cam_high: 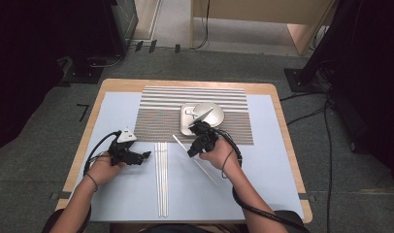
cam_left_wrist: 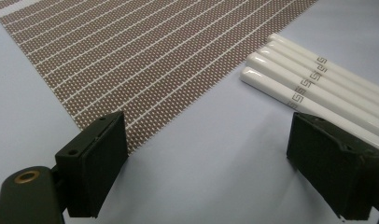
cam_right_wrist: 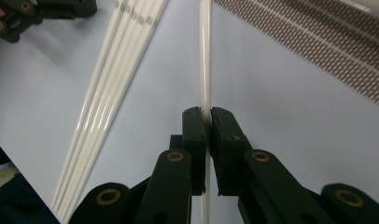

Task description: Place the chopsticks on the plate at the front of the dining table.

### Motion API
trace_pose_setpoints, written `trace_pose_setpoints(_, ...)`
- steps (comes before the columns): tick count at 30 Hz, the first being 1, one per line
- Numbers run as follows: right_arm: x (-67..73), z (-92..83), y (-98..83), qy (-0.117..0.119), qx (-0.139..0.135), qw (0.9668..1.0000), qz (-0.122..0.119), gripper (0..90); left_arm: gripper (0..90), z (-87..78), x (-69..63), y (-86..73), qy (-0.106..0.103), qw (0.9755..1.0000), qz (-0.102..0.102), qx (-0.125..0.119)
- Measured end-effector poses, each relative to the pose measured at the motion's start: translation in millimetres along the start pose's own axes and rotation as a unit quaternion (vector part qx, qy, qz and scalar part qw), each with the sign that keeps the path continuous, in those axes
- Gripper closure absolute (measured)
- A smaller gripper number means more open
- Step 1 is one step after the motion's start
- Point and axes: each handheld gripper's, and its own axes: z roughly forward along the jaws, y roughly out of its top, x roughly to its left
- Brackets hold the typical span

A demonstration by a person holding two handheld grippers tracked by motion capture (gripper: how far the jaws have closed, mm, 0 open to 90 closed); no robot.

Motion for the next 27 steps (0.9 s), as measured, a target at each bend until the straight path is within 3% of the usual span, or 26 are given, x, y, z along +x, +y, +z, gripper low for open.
trace_pose_setpoints(8,-13.3,-4.1,8.1,0.005,-0.013,0.9998,0.016,85.5,11.9,0.0,0.0,0.0,0.0,1.0,0.0,0.0)
trace_pose_setpoints(27,-24.3,-10.5,22.6,0.003,-0.026,0.9993,0.028,85.5,11.9,0.0,0.0,0.0,0.0,1.0,0.0,0.0)
